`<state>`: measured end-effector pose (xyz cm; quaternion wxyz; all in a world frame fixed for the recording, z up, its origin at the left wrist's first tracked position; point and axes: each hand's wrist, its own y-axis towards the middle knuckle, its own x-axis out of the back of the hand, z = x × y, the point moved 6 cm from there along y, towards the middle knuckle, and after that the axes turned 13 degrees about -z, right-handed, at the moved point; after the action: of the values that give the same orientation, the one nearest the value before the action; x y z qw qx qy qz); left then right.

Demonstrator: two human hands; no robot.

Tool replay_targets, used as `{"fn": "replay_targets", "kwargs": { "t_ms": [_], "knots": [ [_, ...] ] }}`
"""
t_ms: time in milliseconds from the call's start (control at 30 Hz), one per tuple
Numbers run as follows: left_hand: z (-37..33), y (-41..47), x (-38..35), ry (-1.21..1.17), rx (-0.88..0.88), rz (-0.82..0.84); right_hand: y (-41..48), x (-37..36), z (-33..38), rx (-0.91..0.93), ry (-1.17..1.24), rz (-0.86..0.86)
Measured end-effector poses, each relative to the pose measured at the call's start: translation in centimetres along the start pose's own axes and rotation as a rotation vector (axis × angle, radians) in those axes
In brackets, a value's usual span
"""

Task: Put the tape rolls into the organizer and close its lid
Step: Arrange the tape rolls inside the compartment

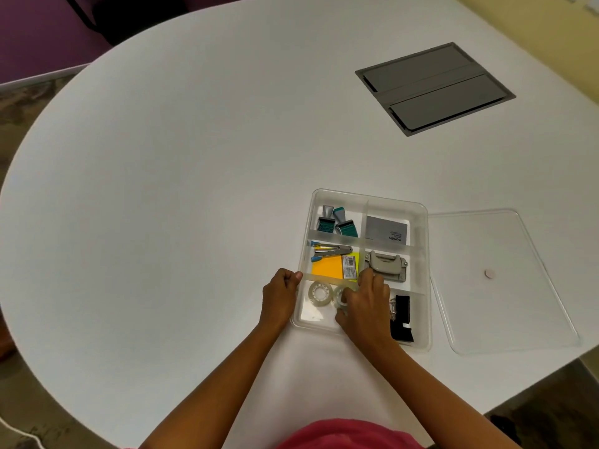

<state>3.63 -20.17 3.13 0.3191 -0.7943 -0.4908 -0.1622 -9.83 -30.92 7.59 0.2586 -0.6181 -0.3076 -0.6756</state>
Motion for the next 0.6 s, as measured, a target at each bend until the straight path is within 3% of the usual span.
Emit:
{"fn": "replay_targets", "kwargs": {
  "t_ms": [233, 600],
  "knots": [
    [-0.2, 0.0, 0.1, 0.01, -0.003, 0.01, -0.1, 0.3, -0.4, -0.016, 0.08, -0.044],
    [0.6, -2.0, 1.7, -0.176, 0.049, -0.037, -3.4, 7.5, -6.2, -0.123, 0.464, -0.425]
  ]
}}
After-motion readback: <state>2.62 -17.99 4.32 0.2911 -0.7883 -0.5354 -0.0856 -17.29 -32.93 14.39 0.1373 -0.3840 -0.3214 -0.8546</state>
